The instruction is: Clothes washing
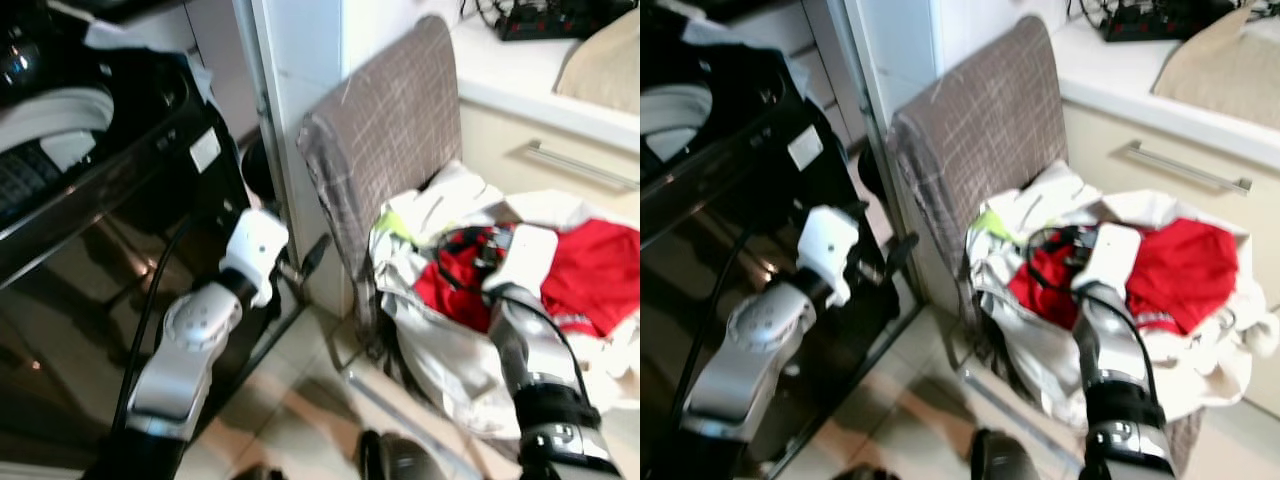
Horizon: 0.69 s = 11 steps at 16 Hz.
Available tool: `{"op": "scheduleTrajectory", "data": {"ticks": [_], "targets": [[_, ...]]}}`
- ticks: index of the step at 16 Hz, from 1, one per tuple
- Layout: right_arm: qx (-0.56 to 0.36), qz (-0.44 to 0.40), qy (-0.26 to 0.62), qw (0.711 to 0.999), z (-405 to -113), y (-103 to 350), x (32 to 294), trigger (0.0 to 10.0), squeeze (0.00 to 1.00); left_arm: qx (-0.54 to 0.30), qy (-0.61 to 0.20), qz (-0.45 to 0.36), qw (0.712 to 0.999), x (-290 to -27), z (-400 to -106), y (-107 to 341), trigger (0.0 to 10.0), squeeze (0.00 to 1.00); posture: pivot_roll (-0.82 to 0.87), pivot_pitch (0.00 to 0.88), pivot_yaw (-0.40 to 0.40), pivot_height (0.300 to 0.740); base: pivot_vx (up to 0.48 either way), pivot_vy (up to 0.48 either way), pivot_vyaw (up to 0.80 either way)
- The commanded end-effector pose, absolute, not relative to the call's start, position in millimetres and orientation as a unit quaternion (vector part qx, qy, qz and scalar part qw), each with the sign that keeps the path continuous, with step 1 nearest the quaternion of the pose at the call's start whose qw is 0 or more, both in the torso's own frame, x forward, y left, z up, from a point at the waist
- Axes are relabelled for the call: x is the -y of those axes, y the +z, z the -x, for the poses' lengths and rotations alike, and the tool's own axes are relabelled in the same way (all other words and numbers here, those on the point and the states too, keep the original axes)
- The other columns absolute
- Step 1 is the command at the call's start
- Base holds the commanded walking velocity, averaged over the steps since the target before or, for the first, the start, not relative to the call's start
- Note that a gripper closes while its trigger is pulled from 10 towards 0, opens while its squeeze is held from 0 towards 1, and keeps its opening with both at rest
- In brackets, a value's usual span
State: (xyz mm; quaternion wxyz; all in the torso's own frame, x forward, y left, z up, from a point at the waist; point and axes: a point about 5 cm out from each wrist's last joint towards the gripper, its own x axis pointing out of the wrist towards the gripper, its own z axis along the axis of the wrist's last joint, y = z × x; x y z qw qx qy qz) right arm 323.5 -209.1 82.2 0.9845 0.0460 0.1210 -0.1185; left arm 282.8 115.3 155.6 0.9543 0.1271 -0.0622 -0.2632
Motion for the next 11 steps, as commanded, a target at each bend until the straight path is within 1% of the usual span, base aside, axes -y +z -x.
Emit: {"op": "scheduleTrajectory", "data": {"ticks": [1,4,5,8,11], "targets": [[-0.093,-0.034,-0.058,0.993,-336.3,101.6,184.6,0.0,0.0,0.063,-0.246,-0.132,0.958,-120.1,-285.8,154.7,10.0,0.0,-0.06,0.043,0.037,0.711,0.0,0.0,0.0],[0.02,0.031,-0.024,0.999,-361.7,163.2,180.8,0.0,0.0,0.083,-0.22,-0.119,0.965,-116.4,-292.1,160.2,10.0,0.0,-0.04,0.0,0.01,0.711,0.0,0.0,0.0],[0.044,0.036,-0.018,0.998,-367.2,176.7,178.4,0.0,0.0,0.087,-0.212,-0.115,0.967,-116.5,-293.5,160.4,10.0,0.0,-0.03,0.0,-0.002,0.711,0.0,0.0,0.0],[0.081,0.045,0.016,0.996,-375.4,194.6,168.0,0.0,0.0,0.095,-0.195,-0.111,0.97,-117.0,-295.7,160.4,10.0,0.0,-0.01,0.0,-0.019,0.711,0.0,0.0,0.0],[0.096,0.063,0.042,0.993,-378.8,197.7,155.5,0.0,0.0,0.105,-0.158,-0.106,0.976,-122.5,-297.4,162.6,10.0,0.0,0.01,0.0,-0.031,0.737,0.0,0.0,0.0]]}}
